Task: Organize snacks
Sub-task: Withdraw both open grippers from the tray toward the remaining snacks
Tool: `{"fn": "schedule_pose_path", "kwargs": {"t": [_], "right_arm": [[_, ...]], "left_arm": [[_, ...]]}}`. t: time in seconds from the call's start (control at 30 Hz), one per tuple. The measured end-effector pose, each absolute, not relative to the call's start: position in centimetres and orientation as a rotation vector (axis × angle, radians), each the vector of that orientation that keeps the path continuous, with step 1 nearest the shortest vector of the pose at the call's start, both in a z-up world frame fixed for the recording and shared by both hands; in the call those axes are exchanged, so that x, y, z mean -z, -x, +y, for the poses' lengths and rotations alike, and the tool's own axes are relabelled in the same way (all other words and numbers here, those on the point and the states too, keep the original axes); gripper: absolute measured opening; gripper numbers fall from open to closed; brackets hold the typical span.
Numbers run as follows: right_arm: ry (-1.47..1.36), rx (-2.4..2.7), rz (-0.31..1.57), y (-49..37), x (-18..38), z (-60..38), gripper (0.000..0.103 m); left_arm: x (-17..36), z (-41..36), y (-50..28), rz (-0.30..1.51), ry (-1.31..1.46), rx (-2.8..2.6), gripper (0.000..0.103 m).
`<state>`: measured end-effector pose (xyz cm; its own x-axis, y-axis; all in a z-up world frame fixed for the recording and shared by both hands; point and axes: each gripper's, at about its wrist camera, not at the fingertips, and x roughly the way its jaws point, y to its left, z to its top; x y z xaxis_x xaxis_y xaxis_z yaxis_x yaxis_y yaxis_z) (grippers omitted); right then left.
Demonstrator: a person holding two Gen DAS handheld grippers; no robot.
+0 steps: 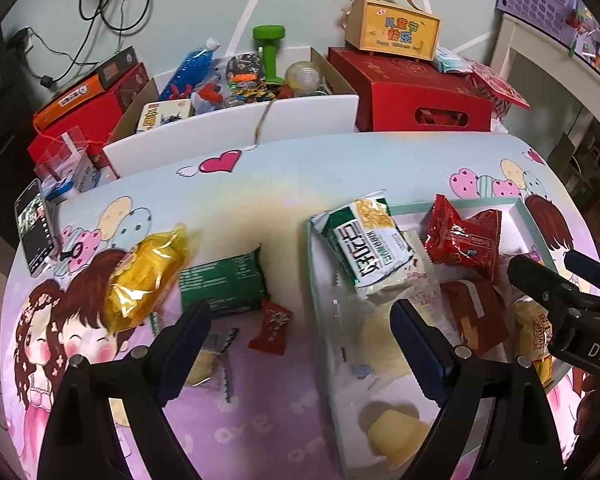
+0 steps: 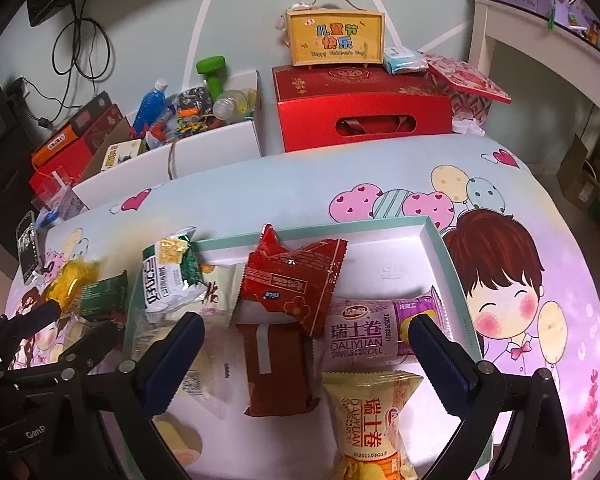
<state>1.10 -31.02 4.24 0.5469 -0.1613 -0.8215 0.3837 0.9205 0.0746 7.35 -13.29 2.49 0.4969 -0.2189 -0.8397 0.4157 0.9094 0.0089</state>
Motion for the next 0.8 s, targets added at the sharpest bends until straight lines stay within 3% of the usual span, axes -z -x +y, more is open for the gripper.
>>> {"fn": "schedule_pose_path", "kwargs": {"t": [0.8], "right_arm": [[-0.174, 0.09, 0.953, -2.9, -4.2, -20.8, 0.103]], "left_arm": [[-2.2, 1.0, -8.5, 1.03, 0.0, 0.129, 0.091]]}}
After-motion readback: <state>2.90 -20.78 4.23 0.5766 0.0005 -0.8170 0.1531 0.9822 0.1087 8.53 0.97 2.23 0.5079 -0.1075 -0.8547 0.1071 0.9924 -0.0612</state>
